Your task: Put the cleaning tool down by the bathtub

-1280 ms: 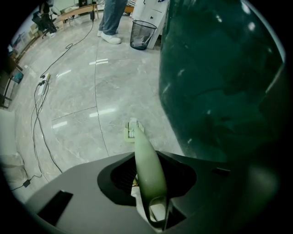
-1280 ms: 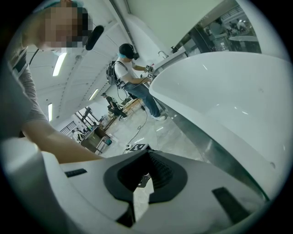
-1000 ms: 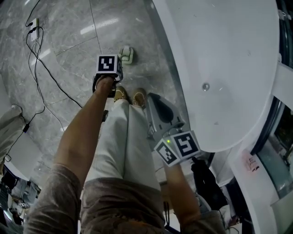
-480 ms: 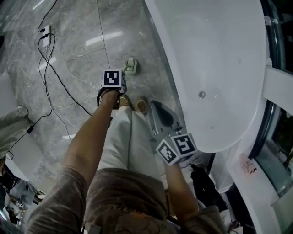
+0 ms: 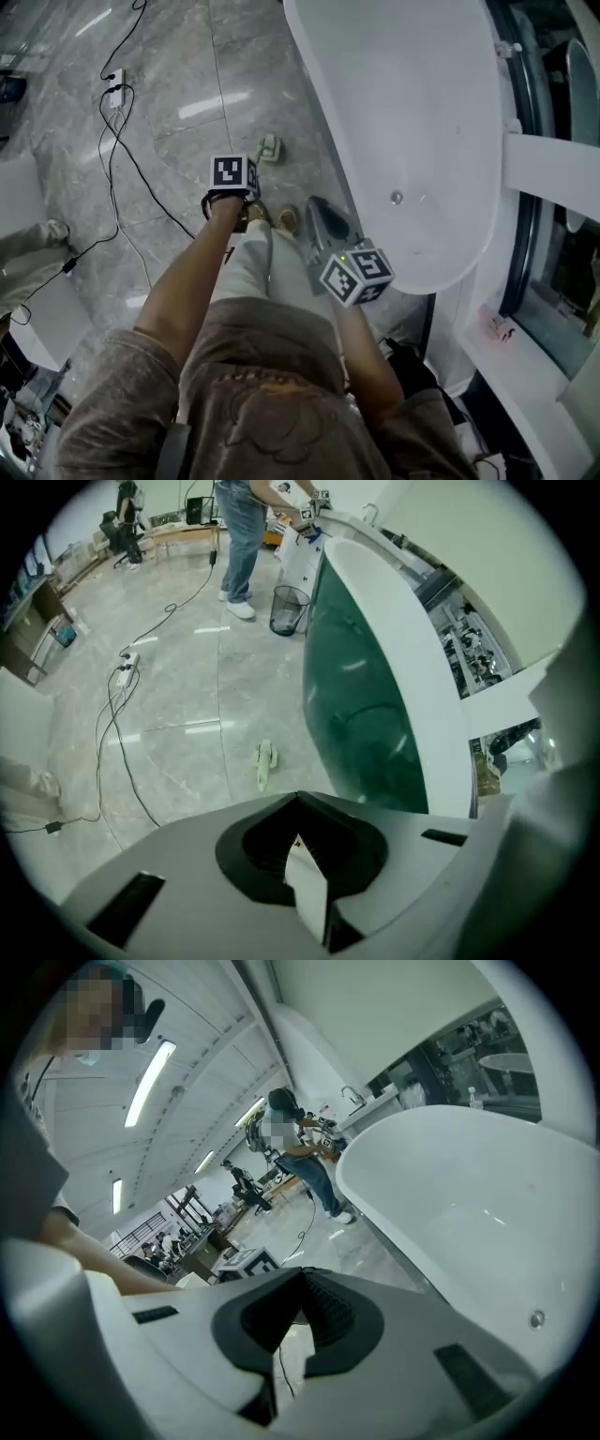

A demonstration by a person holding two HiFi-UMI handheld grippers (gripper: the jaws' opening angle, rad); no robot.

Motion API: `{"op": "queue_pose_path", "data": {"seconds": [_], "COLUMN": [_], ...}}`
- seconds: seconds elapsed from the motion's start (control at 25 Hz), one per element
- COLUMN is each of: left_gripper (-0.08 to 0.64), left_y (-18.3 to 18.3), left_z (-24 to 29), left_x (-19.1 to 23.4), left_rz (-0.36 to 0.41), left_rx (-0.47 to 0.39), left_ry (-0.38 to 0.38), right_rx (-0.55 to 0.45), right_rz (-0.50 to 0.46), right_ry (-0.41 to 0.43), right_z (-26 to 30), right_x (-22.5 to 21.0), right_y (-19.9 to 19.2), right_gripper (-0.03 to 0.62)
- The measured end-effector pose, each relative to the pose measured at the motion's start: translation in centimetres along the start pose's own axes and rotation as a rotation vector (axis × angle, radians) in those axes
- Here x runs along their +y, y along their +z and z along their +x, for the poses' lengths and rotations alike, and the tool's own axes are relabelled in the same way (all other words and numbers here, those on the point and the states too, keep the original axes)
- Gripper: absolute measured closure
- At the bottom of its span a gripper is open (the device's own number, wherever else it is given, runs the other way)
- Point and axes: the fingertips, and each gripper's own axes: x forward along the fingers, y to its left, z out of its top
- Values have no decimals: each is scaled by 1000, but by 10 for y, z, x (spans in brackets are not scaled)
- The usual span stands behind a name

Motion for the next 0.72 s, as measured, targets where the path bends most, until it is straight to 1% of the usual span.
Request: {"op": "queue_pose_path", "data": {"seconds": [0.16, 0.24, 0.36, 0.48, 0.6, 0.72], "left_gripper": [558, 558, 558, 558, 558, 558], "left_y": [-5, -5, -2, -6, -8, -8], "left_z": [-64, -96, -143, -187, -233, -280], "left_x": [-14, -20, -29, -37, -46, -60], "left_rz": [23, 40, 77, 117, 163, 226], "left_rx": [-71, -126, -226, -299, -380, -466], "left_ry": [-22, -33, -51, -76, -121, -171], "right_rx": [25, 35, 45, 63, 62, 41], "right_rz": [-29, -54, -119, -154, -166, -194], "right_ry": [20, 31, 47, 60, 79, 126], "right_z": [-18, -24, -34, -46, -54, -65], "right_x": [27, 41, 60, 78, 94, 117], "right_y": [14, 20, 30, 36, 46, 58], "right_gripper": [592, 592, 592, 592, 592, 592]}}
